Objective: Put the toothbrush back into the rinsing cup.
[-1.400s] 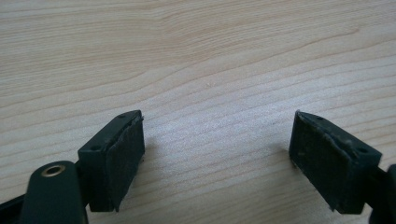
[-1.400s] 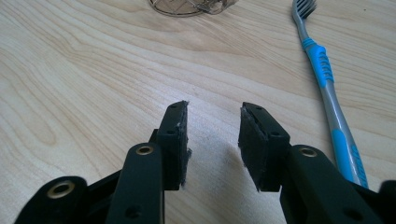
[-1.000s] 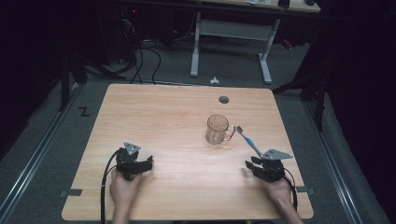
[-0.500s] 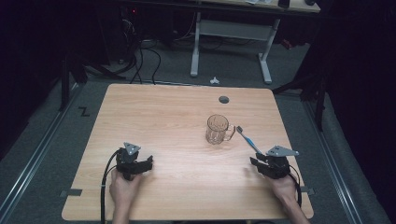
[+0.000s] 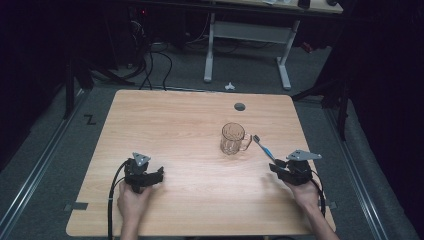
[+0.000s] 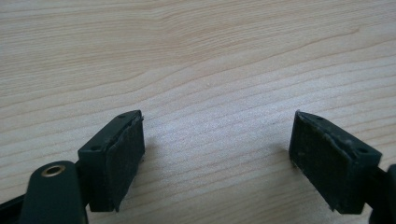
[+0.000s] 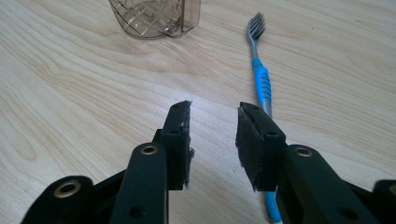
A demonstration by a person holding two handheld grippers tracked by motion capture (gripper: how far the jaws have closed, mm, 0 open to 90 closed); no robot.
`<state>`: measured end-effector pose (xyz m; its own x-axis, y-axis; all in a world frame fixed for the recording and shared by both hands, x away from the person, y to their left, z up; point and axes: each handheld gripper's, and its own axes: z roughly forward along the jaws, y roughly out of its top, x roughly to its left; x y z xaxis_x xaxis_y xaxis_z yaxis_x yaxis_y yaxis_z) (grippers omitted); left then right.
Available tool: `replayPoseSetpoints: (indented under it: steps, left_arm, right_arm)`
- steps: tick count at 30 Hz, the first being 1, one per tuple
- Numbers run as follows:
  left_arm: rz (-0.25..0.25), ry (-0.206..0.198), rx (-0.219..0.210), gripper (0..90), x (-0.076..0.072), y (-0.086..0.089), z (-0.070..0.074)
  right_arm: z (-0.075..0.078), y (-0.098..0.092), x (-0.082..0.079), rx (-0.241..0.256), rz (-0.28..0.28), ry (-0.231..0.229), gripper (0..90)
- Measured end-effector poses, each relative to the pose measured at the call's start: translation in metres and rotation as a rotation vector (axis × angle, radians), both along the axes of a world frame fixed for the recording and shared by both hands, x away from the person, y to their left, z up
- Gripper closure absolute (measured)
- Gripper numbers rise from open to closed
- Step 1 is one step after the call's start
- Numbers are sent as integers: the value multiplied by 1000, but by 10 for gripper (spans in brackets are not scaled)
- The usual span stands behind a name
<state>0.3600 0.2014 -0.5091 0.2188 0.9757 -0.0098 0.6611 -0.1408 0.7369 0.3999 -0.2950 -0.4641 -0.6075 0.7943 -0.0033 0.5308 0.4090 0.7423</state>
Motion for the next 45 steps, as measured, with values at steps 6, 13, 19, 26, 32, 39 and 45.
replayPoseSetpoints:
  steps: [6, 13, 19, 26, 32, 39, 45]
  left_arm:
    - [0, 0, 0, 186, 0, 0, 0]
    - [0, 0, 0, 186, 0, 0, 0]
    - [-1, 1, 0, 187, 0, 0, 0]
    - [-1, 1, 1, 187, 0, 0, 0]
    - [-2, 1, 0, 186, 0, 0, 0]
    - [-2, 1, 0, 186, 0, 0, 0]
    - [-2, 1, 0, 186, 0, 0, 0]
  right_arm:
    - [4, -3, 6, 2, -6, 7, 660]
    - [12, -4, 11, 3, -14, -1, 666]
    - [23, -4, 16, 1, -6, -22, 670]
    - [30, -1, 27, -11, 4, -8, 673]
    - [35, 0, 35, -29, 8, 8, 673]
    - [41, 4, 44, -73, 24, 21, 673]
    - [47, 8, 51, -99, 33, 26, 673]
